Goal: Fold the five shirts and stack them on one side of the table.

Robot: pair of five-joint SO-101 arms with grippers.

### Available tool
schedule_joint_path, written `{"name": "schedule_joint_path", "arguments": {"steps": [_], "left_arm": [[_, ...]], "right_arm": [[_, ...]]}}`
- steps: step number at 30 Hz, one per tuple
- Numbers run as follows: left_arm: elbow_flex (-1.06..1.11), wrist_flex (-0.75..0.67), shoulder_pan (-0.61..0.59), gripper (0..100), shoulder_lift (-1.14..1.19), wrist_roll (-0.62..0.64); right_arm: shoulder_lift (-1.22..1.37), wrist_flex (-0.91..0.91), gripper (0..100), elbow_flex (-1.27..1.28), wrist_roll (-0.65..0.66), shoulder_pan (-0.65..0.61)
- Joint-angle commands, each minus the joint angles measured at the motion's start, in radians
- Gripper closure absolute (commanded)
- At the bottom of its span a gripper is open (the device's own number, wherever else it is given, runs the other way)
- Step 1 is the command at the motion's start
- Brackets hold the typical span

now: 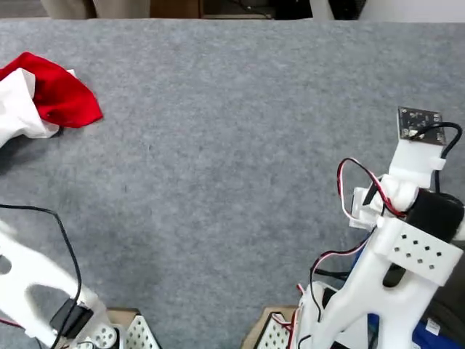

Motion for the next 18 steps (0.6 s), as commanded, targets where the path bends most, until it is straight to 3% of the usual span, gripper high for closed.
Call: {"name": "schedule_joint_path", "arguments": {"steps": [1,5,12,18], "left_arm": [[-0.003,-0.048,0.041,74,0.033,-0.089],[-0.087,-0.038,0.077,84,0.054,-0.170],[-0.222,-0.008,0.144,98,0.051,-0.175],[-0.255,0.149,0.178,98,-0.004,-0.173]], "right_arm": [[-0.018,0.012,99.3,0.001,-0.009,-0.012],[-0.016,0.012,99.3,0.001,-0.009,-0.012],[-0.018,0.012,99.3,0.001,-0.012,-0.008],[-0.018,0.012,99.3,0.001,-0.015,-0.012]]}}
